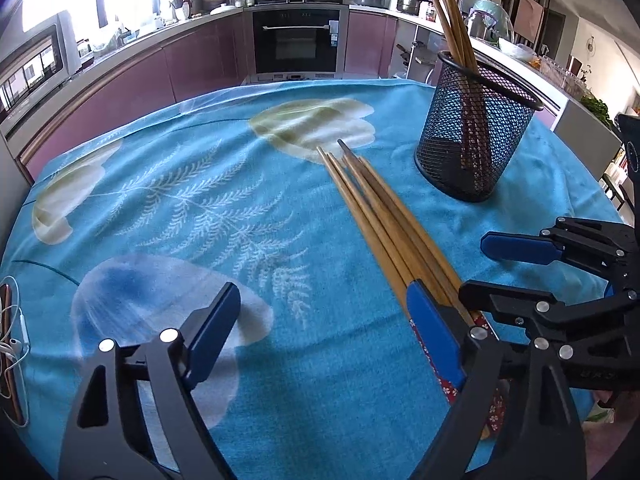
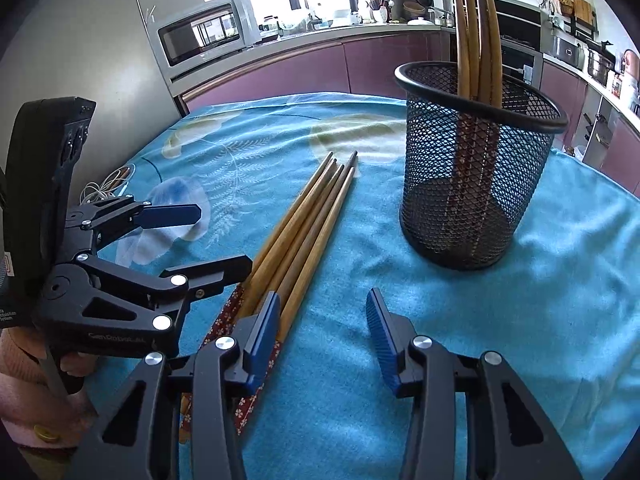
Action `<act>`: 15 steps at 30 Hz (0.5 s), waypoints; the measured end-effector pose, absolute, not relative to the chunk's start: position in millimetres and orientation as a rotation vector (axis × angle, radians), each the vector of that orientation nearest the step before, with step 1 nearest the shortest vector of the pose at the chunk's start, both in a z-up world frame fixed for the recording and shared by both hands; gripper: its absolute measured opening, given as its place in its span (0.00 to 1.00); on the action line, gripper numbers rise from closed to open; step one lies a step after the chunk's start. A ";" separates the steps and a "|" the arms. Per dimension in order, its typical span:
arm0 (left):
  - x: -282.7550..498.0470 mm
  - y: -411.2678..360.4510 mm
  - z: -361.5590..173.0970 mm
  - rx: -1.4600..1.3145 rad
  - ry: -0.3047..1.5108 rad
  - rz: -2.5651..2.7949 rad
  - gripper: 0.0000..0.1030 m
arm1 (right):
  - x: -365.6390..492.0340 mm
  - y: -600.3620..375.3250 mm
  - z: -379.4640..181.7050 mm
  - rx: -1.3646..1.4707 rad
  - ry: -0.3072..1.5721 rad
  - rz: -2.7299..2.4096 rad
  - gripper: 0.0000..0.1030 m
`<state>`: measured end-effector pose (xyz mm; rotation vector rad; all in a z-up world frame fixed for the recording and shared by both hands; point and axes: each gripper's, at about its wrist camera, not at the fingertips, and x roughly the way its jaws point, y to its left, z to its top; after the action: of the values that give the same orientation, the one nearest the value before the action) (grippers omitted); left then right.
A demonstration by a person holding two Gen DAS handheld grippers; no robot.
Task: Organize utensils
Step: 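Open the right gripper and return it toward the chopstick pile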
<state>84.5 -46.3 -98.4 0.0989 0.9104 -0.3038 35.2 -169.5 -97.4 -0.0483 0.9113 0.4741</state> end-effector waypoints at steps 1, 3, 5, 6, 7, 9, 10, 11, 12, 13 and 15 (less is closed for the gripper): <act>84.6 -45.8 -98.4 0.097 0.911 -0.303 0.79 | 35.6 -169.5 -97.4 -0.051 0.912 0.471 0.41; 85.0 -44.4 -99.0 0.097 0.915 -0.298 0.76 | 36.3 -169.1 -97.8 -0.055 0.914 0.468 0.40; 85.1 -43.2 -100.6 0.103 0.920 -0.289 0.71 | 36.4 -168.7 -98.0 -0.063 0.915 0.465 0.38; 84.5 -43.4 -100.5 0.108 0.918 -0.291 0.71 | 36.7 -168.6 -98.0 -0.067 0.916 0.461 0.36; 83.8 -43.4 -100.9 0.109 0.918 -0.291 0.71 | 36.9 -168.9 -98.0 -0.069 0.918 0.459 0.35; 82.9 -43.0 -99.9 0.097 0.917 -0.307 0.71 | 37.9 -170.4 -98.1 -0.069 0.921 0.454 0.32; 82.9 -42.7 -99.2 0.088 0.919 -0.314 0.71 | 38.1 -171.2 -98.1 -0.066 0.923 0.454 0.32; 82.8 -43.0 -98.3 0.082 0.919 -0.316 0.71 | 38.3 -172.3 -98.1 -0.062 0.923 0.454 0.32; 82.9 -43.2 -97.7 0.079 0.919 -0.319 0.71 | 38.5 -172.9 -98.2 -0.058 0.923 0.454 0.32; 82.9 -43.7 -97.3 0.073 0.919 -0.326 0.71 | 38.5 -174.1 -98.4 -0.055 0.923 0.454 0.32; 82.4 -45.7 -96.8 0.068 0.919 -0.341 0.72 | 38.9 -175.2 -98.5 -0.050 0.924 0.456 0.32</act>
<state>82.4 -45.7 -96.8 0.0681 0.9193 -0.3408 38.9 -175.2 -98.5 -0.0504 0.9240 0.4563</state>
